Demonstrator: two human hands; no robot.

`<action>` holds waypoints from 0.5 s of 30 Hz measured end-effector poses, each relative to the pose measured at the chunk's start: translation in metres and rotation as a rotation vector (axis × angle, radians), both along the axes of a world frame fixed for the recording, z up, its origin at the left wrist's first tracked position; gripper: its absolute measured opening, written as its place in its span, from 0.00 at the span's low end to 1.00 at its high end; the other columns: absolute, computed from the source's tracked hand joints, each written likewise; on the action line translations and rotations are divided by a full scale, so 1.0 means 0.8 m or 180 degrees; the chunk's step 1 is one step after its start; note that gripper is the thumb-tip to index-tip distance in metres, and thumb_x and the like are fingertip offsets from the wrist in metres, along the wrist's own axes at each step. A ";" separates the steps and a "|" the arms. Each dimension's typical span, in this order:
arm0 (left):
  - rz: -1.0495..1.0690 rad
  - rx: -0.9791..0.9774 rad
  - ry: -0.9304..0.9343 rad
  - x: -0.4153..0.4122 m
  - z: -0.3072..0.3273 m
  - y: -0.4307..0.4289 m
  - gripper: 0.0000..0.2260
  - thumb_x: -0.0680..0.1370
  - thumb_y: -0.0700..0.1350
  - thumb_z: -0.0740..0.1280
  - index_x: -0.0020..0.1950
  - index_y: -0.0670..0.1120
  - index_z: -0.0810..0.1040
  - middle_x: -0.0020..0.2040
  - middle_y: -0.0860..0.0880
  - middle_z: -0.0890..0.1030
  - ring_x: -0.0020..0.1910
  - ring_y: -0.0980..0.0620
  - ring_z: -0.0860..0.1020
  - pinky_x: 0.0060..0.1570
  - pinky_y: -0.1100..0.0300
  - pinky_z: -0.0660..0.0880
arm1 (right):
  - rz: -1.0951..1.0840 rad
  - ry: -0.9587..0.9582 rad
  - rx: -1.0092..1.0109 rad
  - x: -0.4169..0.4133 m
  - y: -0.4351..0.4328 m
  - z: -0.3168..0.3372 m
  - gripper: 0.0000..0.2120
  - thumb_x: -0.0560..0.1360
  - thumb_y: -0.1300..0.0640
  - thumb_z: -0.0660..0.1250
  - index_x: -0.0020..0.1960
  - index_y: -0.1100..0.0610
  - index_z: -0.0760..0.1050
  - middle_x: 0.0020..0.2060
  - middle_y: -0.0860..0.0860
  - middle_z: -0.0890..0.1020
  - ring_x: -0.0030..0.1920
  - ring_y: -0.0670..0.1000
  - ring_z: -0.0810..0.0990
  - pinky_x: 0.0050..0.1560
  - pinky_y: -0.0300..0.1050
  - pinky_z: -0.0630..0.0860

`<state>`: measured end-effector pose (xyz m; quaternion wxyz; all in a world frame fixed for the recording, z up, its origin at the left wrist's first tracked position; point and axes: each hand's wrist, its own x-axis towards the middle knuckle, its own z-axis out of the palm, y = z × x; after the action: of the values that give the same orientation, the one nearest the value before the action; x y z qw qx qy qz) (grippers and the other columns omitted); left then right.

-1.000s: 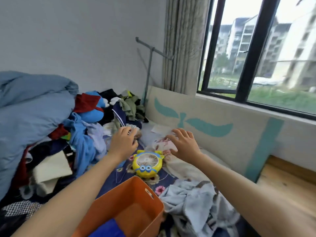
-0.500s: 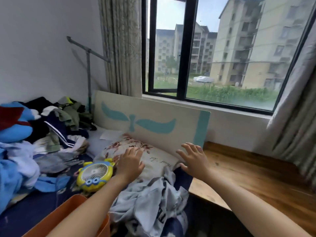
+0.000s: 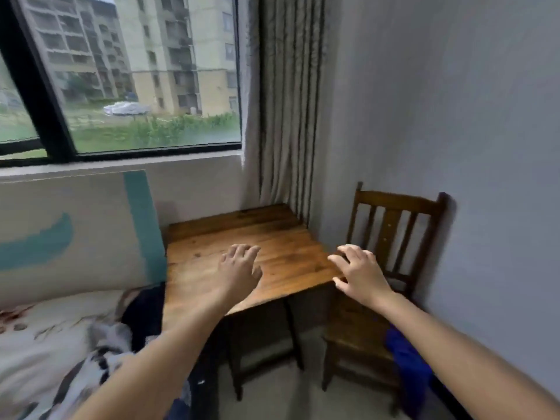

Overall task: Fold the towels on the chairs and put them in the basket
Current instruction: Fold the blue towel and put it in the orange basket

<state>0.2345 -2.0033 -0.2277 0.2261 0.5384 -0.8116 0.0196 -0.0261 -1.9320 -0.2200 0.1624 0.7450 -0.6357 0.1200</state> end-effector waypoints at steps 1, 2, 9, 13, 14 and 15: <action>-0.0262 0.0039 -0.0032 -0.031 -0.003 -0.004 0.22 0.77 0.48 0.61 0.71 0.48 0.66 0.69 0.48 0.69 0.70 0.47 0.62 0.64 0.53 0.61 | -0.0270 0.0002 0.0014 -0.025 0.020 -0.006 0.22 0.72 0.53 0.69 0.65 0.57 0.73 0.64 0.59 0.73 0.68 0.59 0.68 0.65 0.56 0.65; -0.0536 0.0070 -0.0086 -0.059 -0.007 -0.006 0.22 0.77 0.48 0.60 0.71 0.48 0.65 0.69 0.48 0.68 0.70 0.47 0.62 0.65 0.53 0.60 | -0.0529 -0.0043 0.0012 -0.045 0.044 -0.008 0.22 0.74 0.53 0.67 0.66 0.57 0.72 0.66 0.59 0.72 0.69 0.58 0.66 0.67 0.55 0.64; -0.1707 0.0341 -0.0011 -0.155 -0.046 0.033 0.20 0.79 0.49 0.57 0.71 0.50 0.65 0.70 0.50 0.68 0.71 0.48 0.60 0.67 0.53 0.61 | -0.1708 0.0022 0.0077 -0.077 0.200 -0.002 0.25 0.49 0.56 0.83 0.45 0.57 0.83 0.42 0.58 0.83 0.43 0.59 0.84 0.38 0.52 0.80; -0.2064 0.0672 -0.0152 -0.174 -0.087 0.064 0.21 0.80 0.50 0.57 0.73 0.50 0.63 0.71 0.50 0.67 0.72 0.49 0.59 0.69 0.53 0.59 | -0.2273 -0.0008 0.0274 -0.074 0.283 -0.037 0.26 0.49 0.56 0.83 0.46 0.58 0.83 0.44 0.59 0.83 0.45 0.59 0.83 0.41 0.53 0.79; -0.2106 0.0756 -0.0176 -0.177 -0.095 0.073 0.21 0.80 0.50 0.57 0.73 0.50 0.63 0.71 0.50 0.66 0.72 0.49 0.59 0.69 0.53 0.59 | -0.2419 -0.0080 0.0407 -0.073 0.299 -0.043 0.25 0.57 0.55 0.81 0.52 0.58 0.81 0.51 0.60 0.81 0.53 0.60 0.81 0.49 0.55 0.77; -0.2164 0.0839 -0.0204 -0.181 -0.103 0.083 0.21 0.80 0.50 0.57 0.73 0.50 0.63 0.71 0.50 0.66 0.72 0.49 0.59 0.69 0.53 0.59 | -0.2525 -0.0172 0.0563 -0.072 0.312 -0.050 0.23 0.66 0.54 0.75 0.60 0.57 0.77 0.60 0.60 0.76 0.62 0.58 0.75 0.59 0.55 0.70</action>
<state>0.0899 -1.9372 -0.3097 0.1229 0.2615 -0.9464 -0.1445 -0.0836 -1.6825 -0.2600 0.1146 0.4497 -0.8857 0.0124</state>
